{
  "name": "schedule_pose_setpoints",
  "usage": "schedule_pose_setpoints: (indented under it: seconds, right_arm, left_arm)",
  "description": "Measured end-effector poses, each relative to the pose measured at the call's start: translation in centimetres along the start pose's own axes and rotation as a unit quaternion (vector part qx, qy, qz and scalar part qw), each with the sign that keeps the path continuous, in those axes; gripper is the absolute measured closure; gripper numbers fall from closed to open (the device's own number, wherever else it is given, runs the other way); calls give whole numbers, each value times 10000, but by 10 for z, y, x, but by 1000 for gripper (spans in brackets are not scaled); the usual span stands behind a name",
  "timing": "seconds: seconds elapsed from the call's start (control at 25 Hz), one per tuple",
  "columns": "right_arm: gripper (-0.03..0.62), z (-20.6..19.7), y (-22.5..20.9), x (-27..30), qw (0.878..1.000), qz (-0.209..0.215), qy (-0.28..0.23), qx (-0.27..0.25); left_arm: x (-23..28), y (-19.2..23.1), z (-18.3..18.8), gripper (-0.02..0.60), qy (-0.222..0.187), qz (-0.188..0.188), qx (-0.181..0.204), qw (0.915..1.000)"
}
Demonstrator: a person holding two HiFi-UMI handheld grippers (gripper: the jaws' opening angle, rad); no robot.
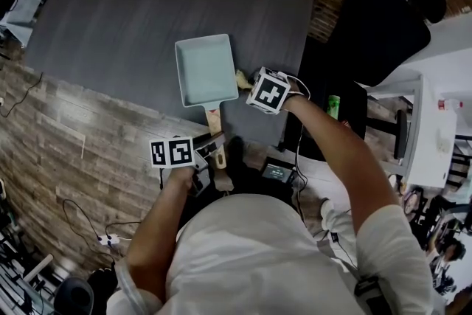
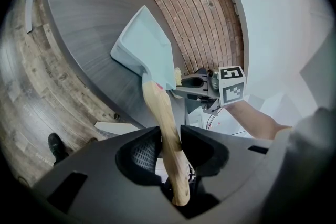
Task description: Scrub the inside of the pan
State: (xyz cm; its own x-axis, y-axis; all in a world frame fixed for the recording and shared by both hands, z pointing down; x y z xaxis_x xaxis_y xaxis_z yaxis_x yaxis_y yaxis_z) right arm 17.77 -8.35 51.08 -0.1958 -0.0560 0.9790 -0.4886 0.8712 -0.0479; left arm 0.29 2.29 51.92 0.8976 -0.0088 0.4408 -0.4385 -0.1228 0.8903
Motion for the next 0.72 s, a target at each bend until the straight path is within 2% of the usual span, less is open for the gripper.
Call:
schedule_pose_setpoints:
  seconds: [0.24, 0.4, 0.72]
  right_arm:
    - [511, -7, 12, -1, 10000, -9, 41, -8]
    - [511, -8, 18, -4, 9998, -101, 32, -154]
    - [511, -18, 39, -6, 9990, -23, 226, -376]
  left_arm:
    - [0, 0, 0, 460, 19, -21, -28, 10000]
    - [1, 0, 1, 462, 23, -42, -51, 10000]
    - [2, 2, 1, 462, -3, -85, -96, 9999]
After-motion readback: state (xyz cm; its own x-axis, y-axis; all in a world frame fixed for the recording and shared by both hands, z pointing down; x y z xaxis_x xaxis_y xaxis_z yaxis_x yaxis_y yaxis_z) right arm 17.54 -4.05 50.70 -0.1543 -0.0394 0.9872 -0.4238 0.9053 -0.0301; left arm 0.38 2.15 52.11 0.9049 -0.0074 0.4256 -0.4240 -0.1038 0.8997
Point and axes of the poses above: the fingertips, and each gripper's own axes: x forward along the fingers, y to its left, z out of its top, the point moved 7 cm from there along -x, backward along the fingers, and after that the axes turned 7 degrees about y, right-handed, at the moved point
